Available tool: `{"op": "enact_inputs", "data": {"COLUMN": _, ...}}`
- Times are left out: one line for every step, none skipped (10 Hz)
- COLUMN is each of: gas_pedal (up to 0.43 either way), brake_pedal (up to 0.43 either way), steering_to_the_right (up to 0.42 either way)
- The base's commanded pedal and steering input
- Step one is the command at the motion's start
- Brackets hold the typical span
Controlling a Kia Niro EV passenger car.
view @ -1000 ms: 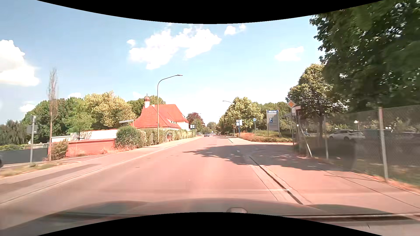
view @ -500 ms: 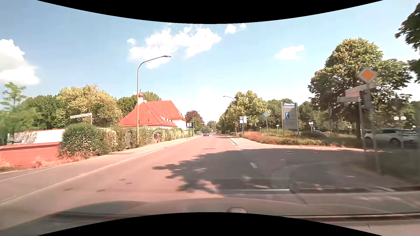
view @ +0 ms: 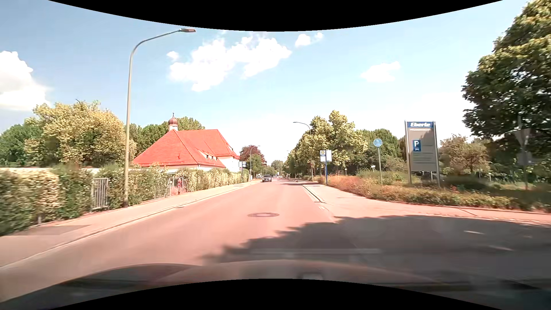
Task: Follow the waypoints while adhering to traffic rules and regulations
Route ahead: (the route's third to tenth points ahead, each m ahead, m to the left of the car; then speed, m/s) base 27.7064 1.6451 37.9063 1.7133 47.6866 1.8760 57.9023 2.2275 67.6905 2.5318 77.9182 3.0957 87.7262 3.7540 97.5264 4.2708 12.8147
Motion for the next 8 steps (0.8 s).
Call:
{"op": "enact_inputs", "data": {"gas_pedal": 0.169, "brake_pedal": 0.0, "steering_to_the_right": 0.0}}
{"op": "enact_inputs", "data": {"gas_pedal": 0.169, "brake_pedal": 0.0, "steering_to_the_right": 0.0}}
{"op": "enact_inputs", "data": {"gas_pedal": 0.157, "brake_pedal": 0.0, "steering_to_the_right": 0.0}}
{"op": "enact_inputs", "data": {"gas_pedal": 0.157, "brake_pedal": 0.0, "steering_to_the_right": -0.001}}
{"op": "enact_inputs", "data": {"gas_pedal": 0.15, "brake_pedal": 0.0, "steering_to_the_right": -0.002}}
{"op": "enact_inputs", "data": {"gas_pedal": 0.15, "brake_pedal": 0.0, "steering_to_the_right": -0.003}}
{"op": "enact_inputs", "data": {"gas_pedal": 0.15, "brake_pedal": 0.0, "steering_to_the_right": -0.003}}
{"op": "enact_inputs", "data": {"gas_pedal": 0.15, "brake_pedal": 0.0, "steering_to_the_right": -0.003}}
